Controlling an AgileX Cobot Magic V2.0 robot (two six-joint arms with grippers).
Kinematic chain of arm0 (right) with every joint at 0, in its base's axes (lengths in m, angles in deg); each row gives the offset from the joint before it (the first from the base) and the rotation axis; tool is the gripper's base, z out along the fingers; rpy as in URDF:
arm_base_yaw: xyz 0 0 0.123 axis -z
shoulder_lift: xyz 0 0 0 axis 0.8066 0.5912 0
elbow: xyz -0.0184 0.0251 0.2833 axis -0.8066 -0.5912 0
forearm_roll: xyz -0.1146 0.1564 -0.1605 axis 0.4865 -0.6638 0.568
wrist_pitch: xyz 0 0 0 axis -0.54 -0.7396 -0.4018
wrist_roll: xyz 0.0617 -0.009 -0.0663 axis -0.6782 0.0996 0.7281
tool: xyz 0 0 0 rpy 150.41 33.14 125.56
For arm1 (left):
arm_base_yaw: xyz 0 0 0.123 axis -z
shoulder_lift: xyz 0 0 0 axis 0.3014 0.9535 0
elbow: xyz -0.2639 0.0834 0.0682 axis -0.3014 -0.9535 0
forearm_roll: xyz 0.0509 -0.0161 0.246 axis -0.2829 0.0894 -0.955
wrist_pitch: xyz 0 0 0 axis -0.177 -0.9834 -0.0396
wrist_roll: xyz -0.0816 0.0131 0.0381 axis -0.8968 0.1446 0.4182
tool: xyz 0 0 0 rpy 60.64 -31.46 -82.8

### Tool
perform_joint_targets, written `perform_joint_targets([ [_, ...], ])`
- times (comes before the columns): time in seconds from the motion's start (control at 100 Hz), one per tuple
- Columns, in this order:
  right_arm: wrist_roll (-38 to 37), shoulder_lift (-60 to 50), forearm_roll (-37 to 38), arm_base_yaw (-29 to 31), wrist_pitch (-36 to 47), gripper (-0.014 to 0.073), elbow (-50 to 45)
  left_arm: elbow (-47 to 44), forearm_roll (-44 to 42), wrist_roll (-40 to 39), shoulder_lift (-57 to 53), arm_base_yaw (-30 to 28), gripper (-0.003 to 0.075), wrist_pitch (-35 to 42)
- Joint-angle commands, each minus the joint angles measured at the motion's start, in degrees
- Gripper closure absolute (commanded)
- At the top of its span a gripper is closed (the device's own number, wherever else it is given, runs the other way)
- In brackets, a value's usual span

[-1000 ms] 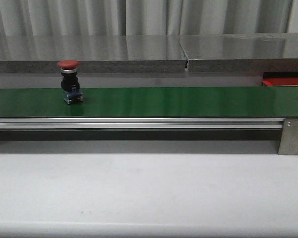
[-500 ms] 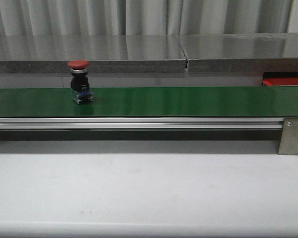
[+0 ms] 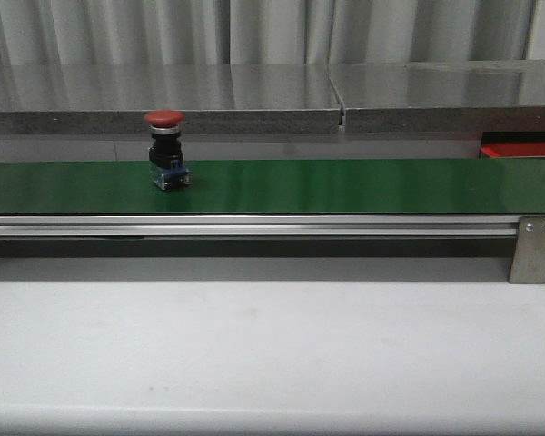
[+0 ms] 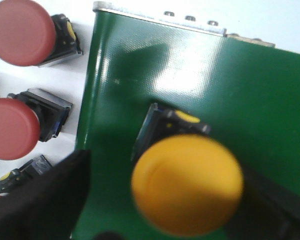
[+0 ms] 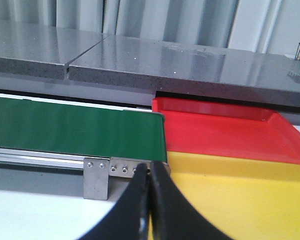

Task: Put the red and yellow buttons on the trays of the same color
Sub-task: 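Set the yellow button on the green belt and open the left gripper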

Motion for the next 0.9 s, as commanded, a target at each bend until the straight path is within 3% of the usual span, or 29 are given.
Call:
perform_joint_targets([
  [0.0, 0.30, -1.07, 0.43, 0.00, 4.28, 0.0711, 1.31, 1.75, 1.04, 0.47, -3.37, 0.15, 0.0022, 0.42],
  [0.03, 0.30, -1.07, 0.43, 0.00, 4.28, 0.0711, 1.31, 1.75, 1.44, 0.47, -3.37, 0.15, 0.0004, 0.30],
  [0.14, 0.30, -1.07, 0.43, 0.00, 4.28, 0.0711, 1.31, 2.75, 2.55, 0.83, -3.37, 0.37, 0.0060, -0.77],
  [0.48, 0.30, -1.07, 0.43, 0.00, 4.28, 0.0711, 1.31, 10.69, 2.94, 2.48, -7.66, 4.90, 0.0060, -2.25],
  [0.72, 0.30, -1.07, 0.43, 0.00, 4.28, 0.0711, 1.31, 10.56, 2.82, 3.96, -15.37, 9.26, 0.0060, 0.95],
  [0.89, 0.30, -1.07, 0.43, 0.00, 4.28, 0.0711, 1.31, 5.57, 2.10, 3.96, -23.48, 11.49, 0.0060, 5.27],
])
